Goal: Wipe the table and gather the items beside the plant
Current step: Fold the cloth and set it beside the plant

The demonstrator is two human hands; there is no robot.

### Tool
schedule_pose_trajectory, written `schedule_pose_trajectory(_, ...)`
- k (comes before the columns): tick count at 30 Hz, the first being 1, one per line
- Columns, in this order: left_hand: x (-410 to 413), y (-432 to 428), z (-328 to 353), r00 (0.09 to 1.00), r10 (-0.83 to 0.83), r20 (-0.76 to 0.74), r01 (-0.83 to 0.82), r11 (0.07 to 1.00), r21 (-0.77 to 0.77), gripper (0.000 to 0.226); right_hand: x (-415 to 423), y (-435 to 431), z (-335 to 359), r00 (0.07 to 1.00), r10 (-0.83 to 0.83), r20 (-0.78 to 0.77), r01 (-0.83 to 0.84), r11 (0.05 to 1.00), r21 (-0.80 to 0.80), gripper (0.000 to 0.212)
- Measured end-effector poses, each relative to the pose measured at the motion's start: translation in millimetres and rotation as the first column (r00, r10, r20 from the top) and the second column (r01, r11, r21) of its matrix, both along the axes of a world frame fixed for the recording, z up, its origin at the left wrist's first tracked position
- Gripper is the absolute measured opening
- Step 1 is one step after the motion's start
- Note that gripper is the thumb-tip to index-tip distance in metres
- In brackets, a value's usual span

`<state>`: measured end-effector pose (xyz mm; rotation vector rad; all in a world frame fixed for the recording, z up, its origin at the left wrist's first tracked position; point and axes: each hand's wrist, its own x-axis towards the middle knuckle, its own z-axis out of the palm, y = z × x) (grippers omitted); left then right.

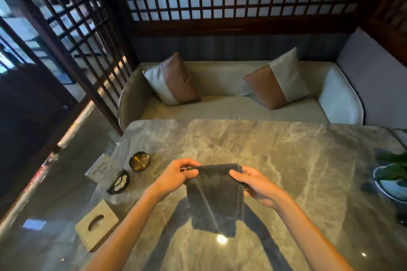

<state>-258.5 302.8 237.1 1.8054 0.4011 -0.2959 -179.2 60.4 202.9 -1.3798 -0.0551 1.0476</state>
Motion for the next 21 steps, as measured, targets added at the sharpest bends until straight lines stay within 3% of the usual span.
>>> schedule_pose_trajectory(8, 23, -31, -45, 0.984, -0.164, -0.064, 0.170, 0.980, 0.107, 0.004, 17, -35, -21, 0.997, 0.037, 0.071, -0.027, 0.989, -0.147, 0.021)
schedule_pose_trajectory(12, 43, -57, -77, 0.947, -0.307, -0.093, 0.316, 0.944, 0.099, 0.019, 9, -75, -33, 0.993, -0.003, 0.115, 0.031, 0.970, -0.240, 0.010)
schedule_pose_trajectory(16, 87, -114, -102, 0.840, -0.539, -0.059, 0.542, 0.834, 0.100, 0.018, -9, -143, -47, 0.971, -0.172, 0.168, 0.216, 0.931, -0.293, 0.041)
schedule_pose_trajectory(21, 141, -231, -122, 0.652, -0.758, -0.013, 0.751, 0.643, 0.149, 0.025, -15, -242, -73, 0.894, -0.374, 0.245, 0.446, 0.792, -0.418, 0.004)
